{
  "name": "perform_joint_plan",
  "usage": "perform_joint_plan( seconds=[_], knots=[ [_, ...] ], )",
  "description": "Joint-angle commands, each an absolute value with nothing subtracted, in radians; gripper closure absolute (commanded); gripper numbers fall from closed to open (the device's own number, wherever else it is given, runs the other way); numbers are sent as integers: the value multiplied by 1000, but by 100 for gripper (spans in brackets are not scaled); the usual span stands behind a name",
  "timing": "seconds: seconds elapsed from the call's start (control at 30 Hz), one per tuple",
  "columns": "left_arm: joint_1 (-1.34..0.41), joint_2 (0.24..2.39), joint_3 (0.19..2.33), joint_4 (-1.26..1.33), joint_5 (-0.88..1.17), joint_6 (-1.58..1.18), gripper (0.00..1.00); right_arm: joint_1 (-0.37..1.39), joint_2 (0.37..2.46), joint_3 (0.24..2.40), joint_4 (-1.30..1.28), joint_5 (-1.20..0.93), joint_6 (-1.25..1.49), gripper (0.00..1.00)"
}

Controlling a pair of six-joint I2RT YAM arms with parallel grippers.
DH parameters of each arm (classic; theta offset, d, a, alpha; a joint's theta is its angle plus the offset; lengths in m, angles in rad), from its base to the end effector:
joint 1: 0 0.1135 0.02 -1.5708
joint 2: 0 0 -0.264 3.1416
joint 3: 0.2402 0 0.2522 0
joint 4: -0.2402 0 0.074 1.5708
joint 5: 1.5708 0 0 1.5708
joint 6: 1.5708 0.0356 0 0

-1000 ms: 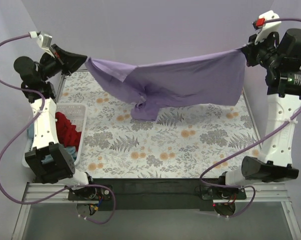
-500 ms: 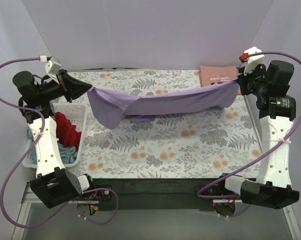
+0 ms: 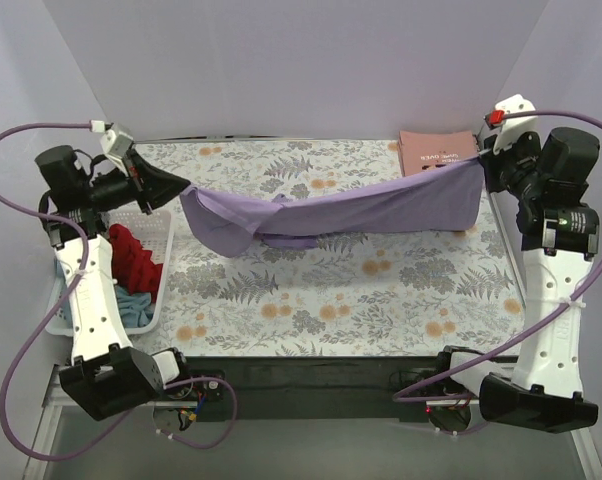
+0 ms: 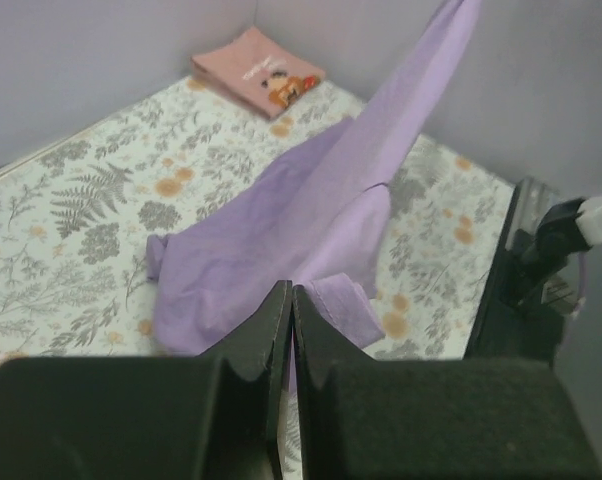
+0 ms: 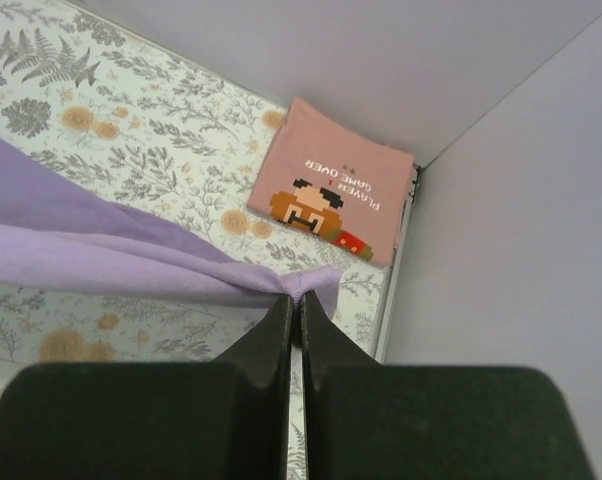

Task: Fold and stack the t-shirts
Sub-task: Flatten the tshirt out

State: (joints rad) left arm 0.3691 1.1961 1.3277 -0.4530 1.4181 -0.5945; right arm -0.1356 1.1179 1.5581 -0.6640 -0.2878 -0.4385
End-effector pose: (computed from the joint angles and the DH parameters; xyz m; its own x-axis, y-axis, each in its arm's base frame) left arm 0.2307 0.0515 0.4257 -0.7032 -0.3634 -0.6111 0.5141 0.3340 -0.7901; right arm 0.2054 -0.0178 0.4855 -0.1377 -0.3921 -0.9096 -0.2243 0.9068 -0.3570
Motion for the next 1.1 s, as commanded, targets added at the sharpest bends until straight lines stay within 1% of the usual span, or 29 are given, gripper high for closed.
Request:
perform_joint_plan(
  seconds=[0.0,0.03,0.1,0.13,0.2,0.23,0.3,0.33,0.37,0.4,0.47,0.53,0.57,0.6,0.67,0.8,0.87,0.9,0.93,1.0,1.07],
  knots=[
    [212,1213,1320,-955,1225,-93,100,-140,1075,1461,-641,-275,-459,99],
    [87,1204,1277,-1006,1163,-42,100,-140,1069,1397,-643,-267,-480,99],
    [17,1163,1192,-1014,1086,-3,100,-140,1045,1324,-637,-243,-502,99],
    [-70,1158,1121,-1028,1056,27,100,-140,1039,1292,-623,-227,-512,99],
    [-164,1170,1062,-1067,936,129,100,-140,1017,1197,-611,-197,-538,99],
    [-248,1173,1004,-1086,905,150,100,-140,1014,1166,-594,-180,-548,99],
    [-326,1180,944,-1085,841,167,100,-141,1011,1105,-581,-158,-569,99],
    [-412,1193,904,-1072,822,164,100,-140,1012,1089,-575,-149,-571,99],
    [-460,1206,890,-1062,806,157,100,-140,1019,1066,-560,-141,-577,99],
    [-554,1216,881,-1037,763,125,100,-140,1025,1060,-554,-132,-578,99],
    [-630,1262,859,-1016,732,103,100,-140,1040,1055,-546,-127,-581,99],
    [-670,1285,853,-974,703,83,89,-140,1058,1058,-545,-130,-581,99],
    [-672,1289,853,-962,689,80,71,-140,1066,1061,-545,-135,-581,99],
    [-672,1282,856,-944,677,80,68,-140,1074,1068,-546,-135,-580,99],
    [-672,1244,865,-937,626,92,62,-140,1077,1071,-551,-135,-581,99],
    [-675,1183,844,-969,581,153,57,-140,1080,1058,-558,-141,-584,99],
    [-686,1172,825,-962,571,160,50,-140,1080,1039,-560,-140,-584,99],
    [-716,1167,803,-930,560,147,49,-140,1080,1034,-560,-137,-586,99],
    [-739,1166,792,-908,548,132,44,-140,1080,1026,-558,-133,-586,99],
    [-825,1152,758,-806,488,63,43,-140,1081,1016,-560,-127,-587,99],
    [-857,1158,713,-741,453,29,42,-140,1084,1012,-558,-123,-589,99]
  ],
)
